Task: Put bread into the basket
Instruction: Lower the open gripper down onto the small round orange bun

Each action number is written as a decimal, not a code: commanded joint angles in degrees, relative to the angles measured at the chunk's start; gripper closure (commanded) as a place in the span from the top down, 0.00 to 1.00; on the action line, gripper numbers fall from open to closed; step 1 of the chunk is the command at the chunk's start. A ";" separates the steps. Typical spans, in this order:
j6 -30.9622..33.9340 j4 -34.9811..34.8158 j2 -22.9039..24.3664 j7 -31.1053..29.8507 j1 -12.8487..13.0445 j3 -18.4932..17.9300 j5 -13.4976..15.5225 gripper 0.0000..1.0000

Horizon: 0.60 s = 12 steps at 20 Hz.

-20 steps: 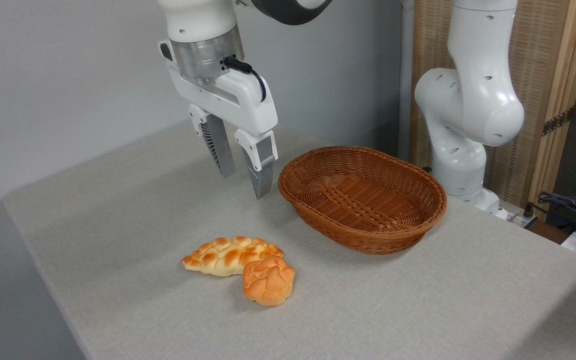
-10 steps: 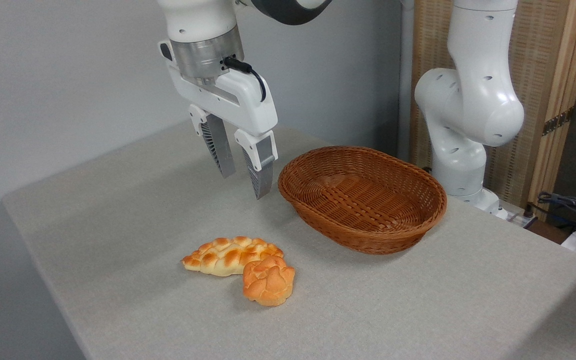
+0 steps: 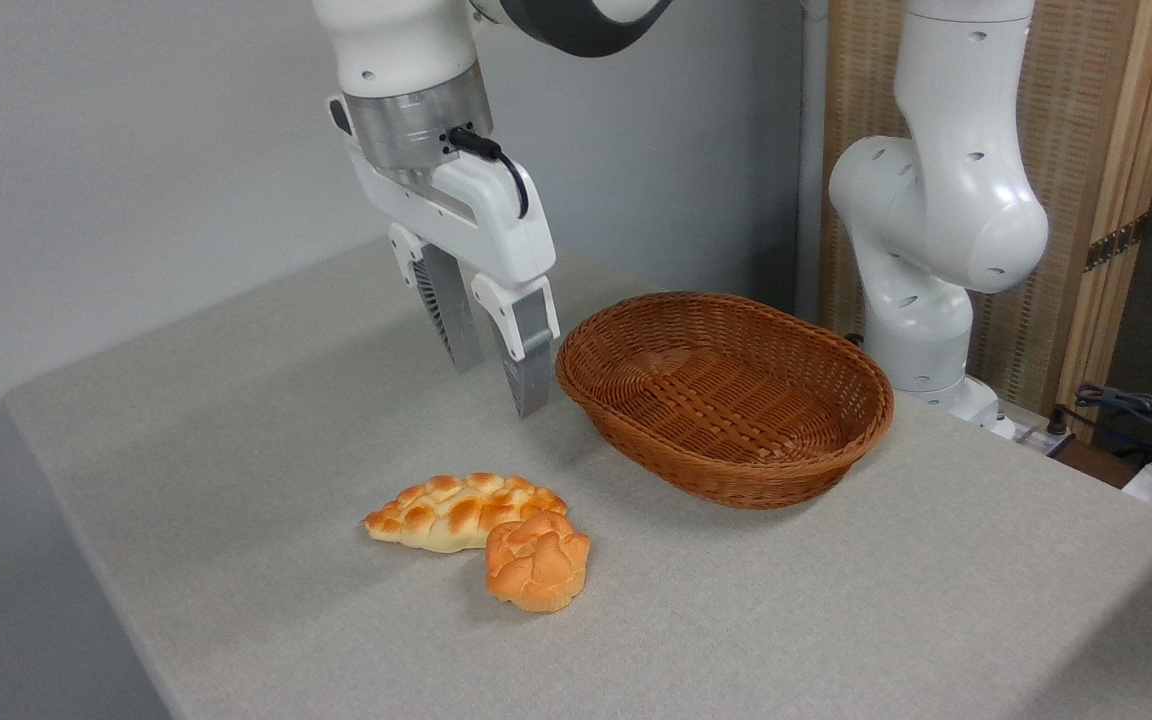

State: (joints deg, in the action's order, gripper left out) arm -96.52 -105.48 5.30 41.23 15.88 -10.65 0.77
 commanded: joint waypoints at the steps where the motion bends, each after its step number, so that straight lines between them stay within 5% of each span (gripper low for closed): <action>1: -6.29 -3.68 0.24 3.05 0.03 -1.83 -0.69 1.00; 12: -16.42 -9.22 -6.35 7.81 -1.73 -3.68 -0.77 1.00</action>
State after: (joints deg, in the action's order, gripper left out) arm -111.36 -113.78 -0.12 47.69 14.39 -14.10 0.61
